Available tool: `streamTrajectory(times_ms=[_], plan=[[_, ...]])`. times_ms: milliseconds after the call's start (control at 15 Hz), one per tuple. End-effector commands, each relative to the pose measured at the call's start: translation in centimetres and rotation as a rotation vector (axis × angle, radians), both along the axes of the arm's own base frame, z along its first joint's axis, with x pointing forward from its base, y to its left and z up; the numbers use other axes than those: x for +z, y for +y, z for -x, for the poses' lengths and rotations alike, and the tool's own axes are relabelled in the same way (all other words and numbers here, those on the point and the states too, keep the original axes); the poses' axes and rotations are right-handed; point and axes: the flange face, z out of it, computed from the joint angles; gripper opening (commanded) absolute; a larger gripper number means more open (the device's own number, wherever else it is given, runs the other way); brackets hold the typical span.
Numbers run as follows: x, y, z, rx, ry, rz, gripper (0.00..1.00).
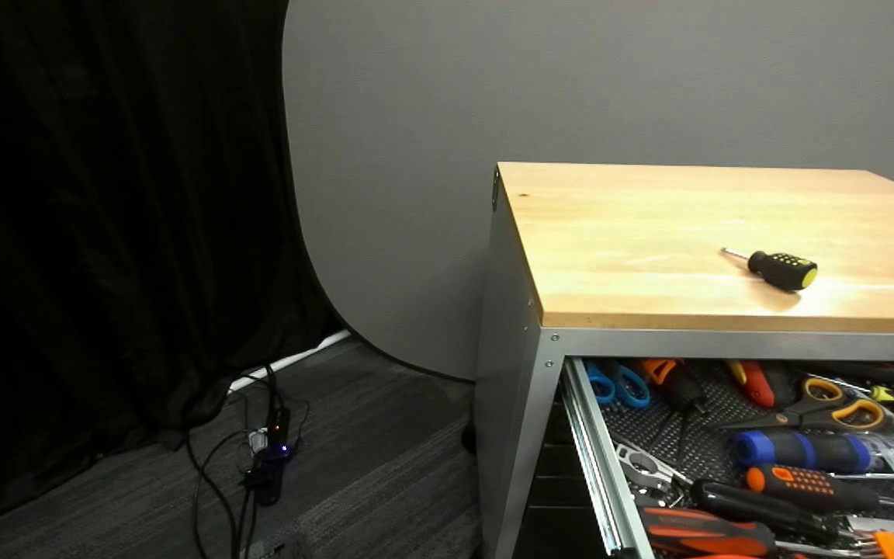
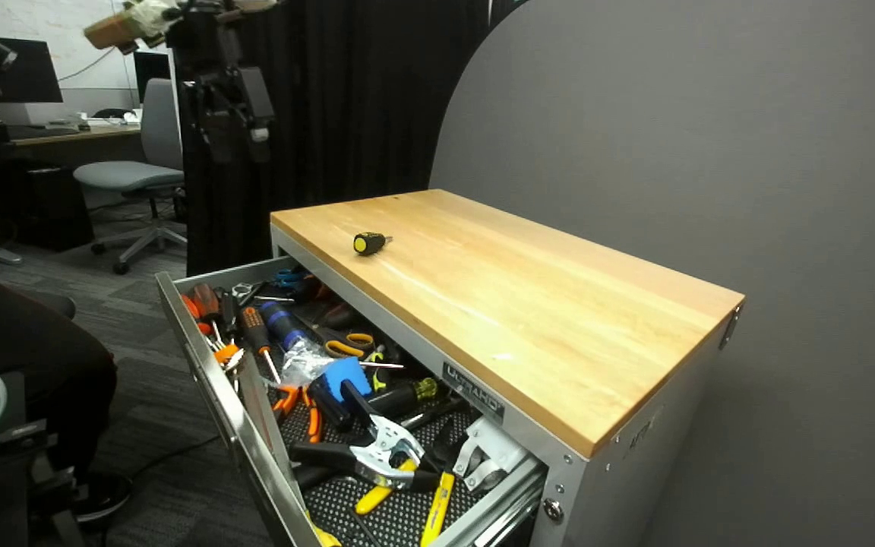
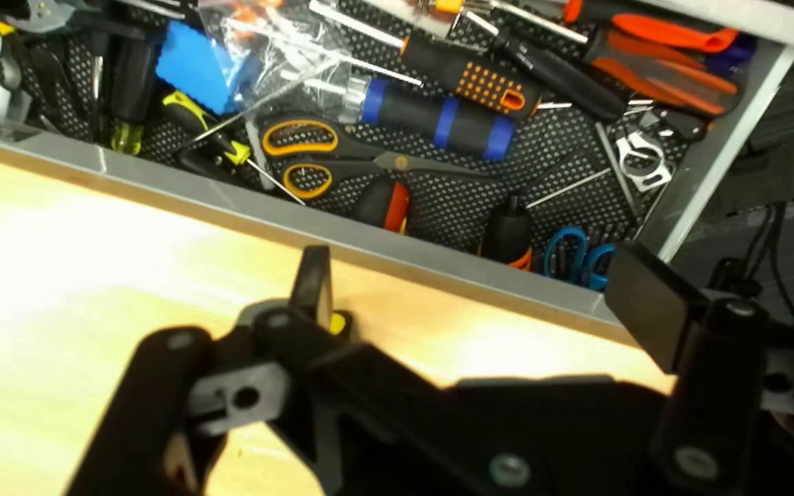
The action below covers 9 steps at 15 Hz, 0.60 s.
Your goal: Put the screwdriver in the first top drawer then close the drawer
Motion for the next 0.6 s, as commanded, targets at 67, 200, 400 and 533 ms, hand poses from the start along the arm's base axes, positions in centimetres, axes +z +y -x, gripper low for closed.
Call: streamTrajectory(times_ms=[67, 200, 400, 533], plan=[[-2.4, 0.2, -9.5, 0.0, 0.017, 0.022, 1.0], [-3.7, -0.1, -12.2, -0.004, 0.042, 0.005, 1.0], [-5.8, 0.2, -15.0, -0.009, 0.075, -0.006, 1.0], [-6.8, 0.6, -16.3, -0.009, 0.086, 0.0, 1.0]])
